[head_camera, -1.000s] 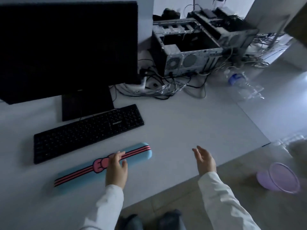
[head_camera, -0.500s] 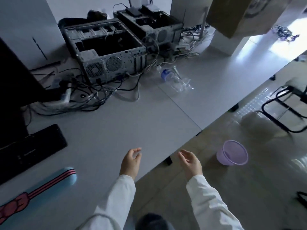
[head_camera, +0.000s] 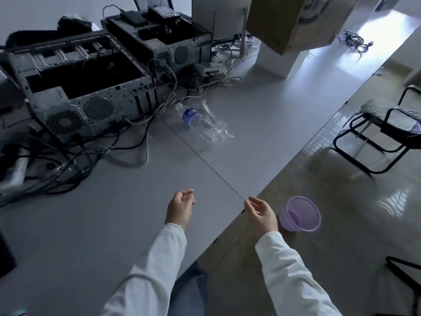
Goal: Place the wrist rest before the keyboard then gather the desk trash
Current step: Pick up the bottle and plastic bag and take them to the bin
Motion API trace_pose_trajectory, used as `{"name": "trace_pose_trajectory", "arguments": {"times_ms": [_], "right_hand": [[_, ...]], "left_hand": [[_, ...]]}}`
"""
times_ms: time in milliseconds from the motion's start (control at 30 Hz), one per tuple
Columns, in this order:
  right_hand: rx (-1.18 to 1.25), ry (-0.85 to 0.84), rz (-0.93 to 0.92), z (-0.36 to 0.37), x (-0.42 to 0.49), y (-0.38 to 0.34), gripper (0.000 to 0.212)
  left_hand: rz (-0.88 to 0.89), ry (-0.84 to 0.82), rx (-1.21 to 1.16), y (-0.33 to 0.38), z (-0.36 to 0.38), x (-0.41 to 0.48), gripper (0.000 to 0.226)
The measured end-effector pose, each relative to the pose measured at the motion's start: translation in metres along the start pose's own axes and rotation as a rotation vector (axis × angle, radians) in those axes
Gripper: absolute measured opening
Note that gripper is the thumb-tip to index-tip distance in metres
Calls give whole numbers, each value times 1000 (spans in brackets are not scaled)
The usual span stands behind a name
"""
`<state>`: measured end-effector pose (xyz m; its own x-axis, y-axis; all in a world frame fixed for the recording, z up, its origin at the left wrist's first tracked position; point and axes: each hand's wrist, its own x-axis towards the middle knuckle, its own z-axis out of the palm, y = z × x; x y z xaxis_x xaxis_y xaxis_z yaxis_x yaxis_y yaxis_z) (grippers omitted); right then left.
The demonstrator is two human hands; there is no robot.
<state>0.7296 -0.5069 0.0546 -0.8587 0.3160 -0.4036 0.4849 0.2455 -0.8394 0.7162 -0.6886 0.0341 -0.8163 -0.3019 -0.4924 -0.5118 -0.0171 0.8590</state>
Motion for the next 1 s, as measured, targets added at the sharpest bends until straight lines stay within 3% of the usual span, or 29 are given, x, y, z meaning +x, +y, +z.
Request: {"name": "trace_pose_trajectory", "arguments": {"times_ms": [467,733,867,1000], "right_hand": [[24,-45,99,34,125,-70,51],[-113,-132,118,50,227,-119,58],[-217,-264,111,64,283,-144,59],[-291,-379,124,76,332,-161,62]], "left_hand": [[-74,108,-169,65,24,110,23],[-113,201,-194,89,49,166,39],[-174,305,-152,101,73,200,60],[-233,365,-172,115,99,230,67]]}}
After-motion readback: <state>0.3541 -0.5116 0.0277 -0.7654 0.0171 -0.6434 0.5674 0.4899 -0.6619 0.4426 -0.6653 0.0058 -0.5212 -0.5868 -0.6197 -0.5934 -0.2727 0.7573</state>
